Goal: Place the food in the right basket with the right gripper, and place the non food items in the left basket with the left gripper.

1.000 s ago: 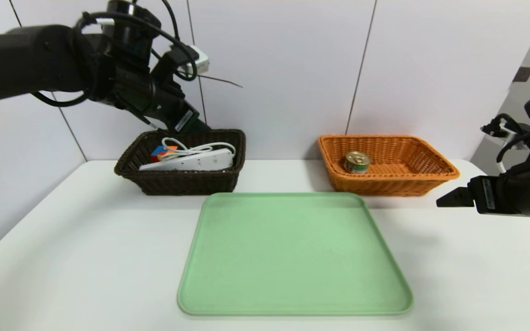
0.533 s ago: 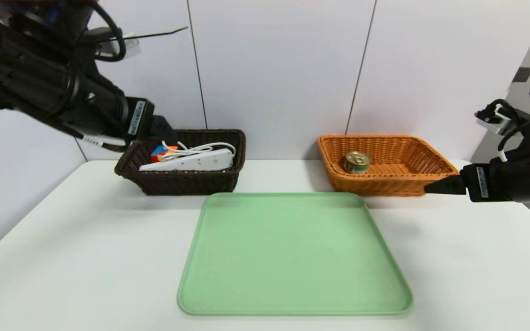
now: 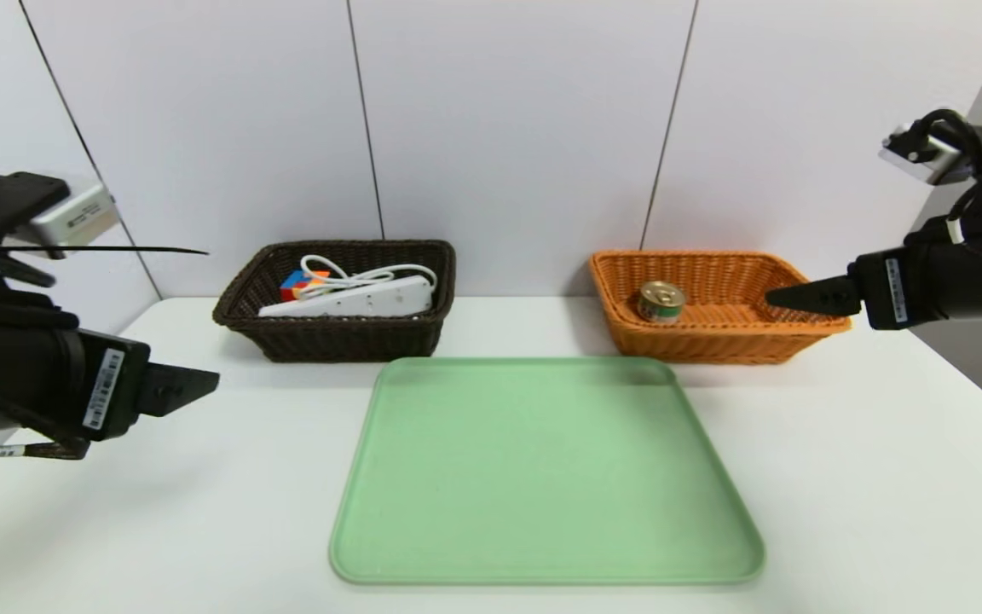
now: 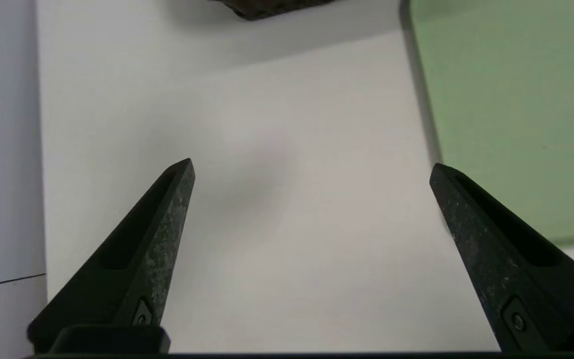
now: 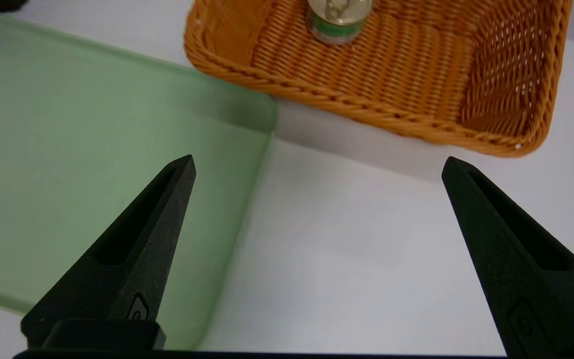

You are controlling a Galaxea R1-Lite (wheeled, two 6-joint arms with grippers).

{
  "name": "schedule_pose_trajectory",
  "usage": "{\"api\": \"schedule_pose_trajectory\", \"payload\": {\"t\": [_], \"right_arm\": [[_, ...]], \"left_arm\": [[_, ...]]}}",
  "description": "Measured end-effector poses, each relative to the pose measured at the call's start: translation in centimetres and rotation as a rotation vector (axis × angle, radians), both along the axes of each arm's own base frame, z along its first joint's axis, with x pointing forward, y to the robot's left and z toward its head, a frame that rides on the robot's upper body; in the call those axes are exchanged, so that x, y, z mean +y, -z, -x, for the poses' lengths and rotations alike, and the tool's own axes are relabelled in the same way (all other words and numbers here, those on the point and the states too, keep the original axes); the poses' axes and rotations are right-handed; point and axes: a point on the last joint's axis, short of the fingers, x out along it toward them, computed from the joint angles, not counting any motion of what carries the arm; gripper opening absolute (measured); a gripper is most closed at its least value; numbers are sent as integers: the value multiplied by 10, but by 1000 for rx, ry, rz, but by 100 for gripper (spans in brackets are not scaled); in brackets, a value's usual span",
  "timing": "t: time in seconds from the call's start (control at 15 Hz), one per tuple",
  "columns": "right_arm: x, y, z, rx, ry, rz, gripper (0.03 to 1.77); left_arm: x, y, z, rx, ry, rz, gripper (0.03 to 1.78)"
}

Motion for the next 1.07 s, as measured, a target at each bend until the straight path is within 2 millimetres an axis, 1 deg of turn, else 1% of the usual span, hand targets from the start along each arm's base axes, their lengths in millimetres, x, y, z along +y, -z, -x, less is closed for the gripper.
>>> {"api": "schedule_pose_trajectory", "payload": {"t": [0.13, 0.27, 0.4, 0.53, 0.67, 0.87, 1.07], "right_arm": [[-1, -3, 16, -25, -2, -2, 171], [-13, -1, 33, -38, 49, 1, 171], [-27, 8, 55, -32, 113, 3, 171], [-36, 23, 80, -35, 173, 8, 171], [-40, 40, 106, -56, 219, 17, 171], [-43, 65, 146, -100, 291, 30, 171], [-43, 88, 187, -170, 357, 41, 171]], "left_arm": [[13, 3, 10, -87, -81, 1, 167], [29, 9, 24, -110, -156, 7, 168], [40, 25, 40, -92, -206, 1, 169], [48, 44, 61, -78, -233, -3, 169], [54, 63, 82, -76, -243, 2, 169], [61, 89, 112, -86, -246, 35, 169], [65, 109, 137, -137, -257, 60, 169]]}}
